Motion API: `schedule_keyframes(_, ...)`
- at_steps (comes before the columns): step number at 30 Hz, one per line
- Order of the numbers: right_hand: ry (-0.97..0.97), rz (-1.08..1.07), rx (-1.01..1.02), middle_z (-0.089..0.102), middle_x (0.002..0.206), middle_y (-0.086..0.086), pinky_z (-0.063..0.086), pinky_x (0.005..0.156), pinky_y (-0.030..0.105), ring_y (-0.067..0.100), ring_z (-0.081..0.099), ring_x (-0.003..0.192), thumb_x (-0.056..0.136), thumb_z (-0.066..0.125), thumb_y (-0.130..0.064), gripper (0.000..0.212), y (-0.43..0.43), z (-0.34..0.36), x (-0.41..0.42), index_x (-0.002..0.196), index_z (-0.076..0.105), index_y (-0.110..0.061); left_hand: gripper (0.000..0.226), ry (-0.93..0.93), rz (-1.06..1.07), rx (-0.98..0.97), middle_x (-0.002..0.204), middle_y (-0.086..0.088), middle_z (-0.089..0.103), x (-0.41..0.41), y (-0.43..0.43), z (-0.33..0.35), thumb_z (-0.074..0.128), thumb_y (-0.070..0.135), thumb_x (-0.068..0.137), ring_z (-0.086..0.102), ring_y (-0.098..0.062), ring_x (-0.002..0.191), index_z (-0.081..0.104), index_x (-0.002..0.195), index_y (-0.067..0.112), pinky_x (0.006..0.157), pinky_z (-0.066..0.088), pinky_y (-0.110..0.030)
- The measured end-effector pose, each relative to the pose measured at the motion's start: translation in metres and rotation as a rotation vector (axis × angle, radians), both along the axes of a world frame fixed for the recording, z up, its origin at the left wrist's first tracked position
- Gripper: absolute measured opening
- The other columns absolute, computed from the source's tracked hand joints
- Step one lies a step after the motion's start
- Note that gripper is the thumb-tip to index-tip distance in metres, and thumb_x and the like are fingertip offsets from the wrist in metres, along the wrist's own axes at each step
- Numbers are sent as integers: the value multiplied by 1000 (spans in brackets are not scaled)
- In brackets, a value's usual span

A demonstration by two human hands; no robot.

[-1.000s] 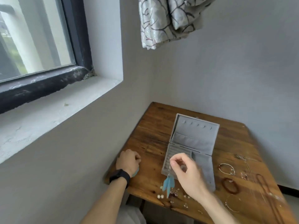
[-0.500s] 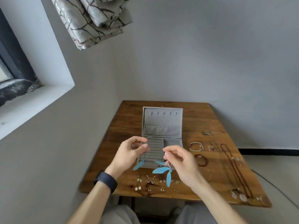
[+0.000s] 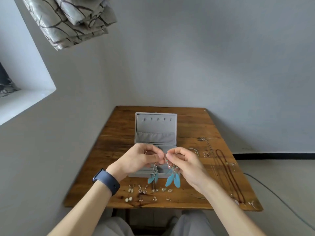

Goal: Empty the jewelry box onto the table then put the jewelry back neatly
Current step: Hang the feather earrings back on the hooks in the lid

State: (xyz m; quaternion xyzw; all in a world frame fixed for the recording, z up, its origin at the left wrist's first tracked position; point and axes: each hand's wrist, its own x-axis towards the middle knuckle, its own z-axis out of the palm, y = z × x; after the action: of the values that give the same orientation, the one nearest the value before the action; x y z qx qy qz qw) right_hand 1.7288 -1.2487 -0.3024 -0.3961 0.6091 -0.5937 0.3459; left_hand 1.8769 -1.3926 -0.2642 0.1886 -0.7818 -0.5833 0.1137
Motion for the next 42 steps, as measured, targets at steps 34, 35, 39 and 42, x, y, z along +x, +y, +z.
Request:
schedule_keyframes(34,284,-268,326,71,81,-11,52,74,30,12,64,82,91,57,-42,25,-246,-22,-59,82,71,-24,25,-502,397,254,88,9,78,-80,-194,-32,71,26,89,72,-5,65,53,104,34,57,36,-24)
schedule_keyframes(35,267,-289,338,72,82,-10,53,73,30,13,65,82,91,57,-42,25,-248,-23,-58,83,71,-24,26,-497,414,250,88,9,78,-79,-195,-34,72,26,88,72,-6,65,50,99,37,56,35,-24)
schedule_keyframes(39,196,-402,367,72,83,-5,54,78,34,21,65,83,87,57,-41,25,-252,-22,-49,83,72,-21,30,-457,449,253,88,8,78,-78,-192,-40,71,24,88,72,-7,65,56,114,32,53,33,-24)
schedule_keyframes(42,156,-447,366,70,79,-7,53,73,32,17,65,78,87,56,-39,23,-250,-21,-42,81,70,-22,34,-434,491,226,87,6,78,-77,-187,-40,71,23,89,71,-9,64,58,121,26,48,32,-20)
